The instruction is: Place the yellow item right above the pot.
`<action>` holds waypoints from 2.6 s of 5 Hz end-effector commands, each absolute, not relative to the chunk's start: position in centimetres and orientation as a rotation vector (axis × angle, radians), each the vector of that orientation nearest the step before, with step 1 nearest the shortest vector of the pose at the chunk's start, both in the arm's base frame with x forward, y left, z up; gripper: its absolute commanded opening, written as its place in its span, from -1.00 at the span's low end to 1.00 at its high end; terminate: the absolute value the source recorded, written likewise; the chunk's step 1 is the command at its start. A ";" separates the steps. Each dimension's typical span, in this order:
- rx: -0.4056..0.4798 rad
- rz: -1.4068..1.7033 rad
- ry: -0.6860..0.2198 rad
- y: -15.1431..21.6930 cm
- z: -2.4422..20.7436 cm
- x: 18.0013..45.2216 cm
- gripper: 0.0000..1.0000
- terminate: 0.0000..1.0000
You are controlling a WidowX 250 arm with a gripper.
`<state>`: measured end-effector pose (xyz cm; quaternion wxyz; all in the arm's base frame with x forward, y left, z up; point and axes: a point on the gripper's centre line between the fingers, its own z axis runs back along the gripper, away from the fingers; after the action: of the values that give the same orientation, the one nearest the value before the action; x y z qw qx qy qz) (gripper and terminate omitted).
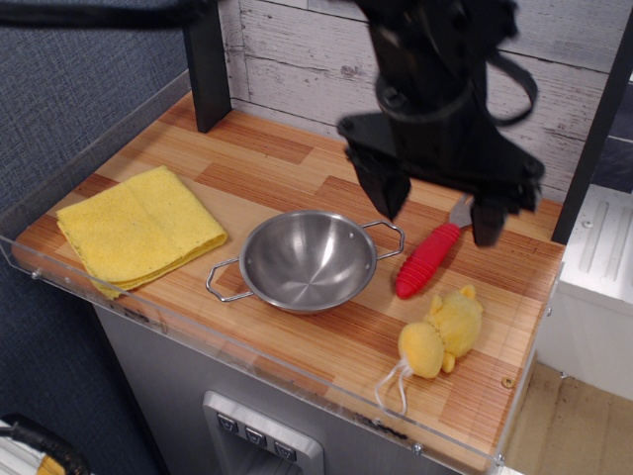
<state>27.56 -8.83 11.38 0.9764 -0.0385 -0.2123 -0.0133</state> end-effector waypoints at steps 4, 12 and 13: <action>-0.071 -0.116 -0.357 -10.8 5.7 27.9 1.00 -1.00; -0.078 -0.129 -0.335 -10.7 6.7 28.2 -1.00 -1.00; -0.132 -0.114 -0.312 -10.6 10.4 28.7 -1.00 -1.00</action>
<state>28.68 -10.54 9.00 0.9881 -0.0587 -0.1322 -0.0527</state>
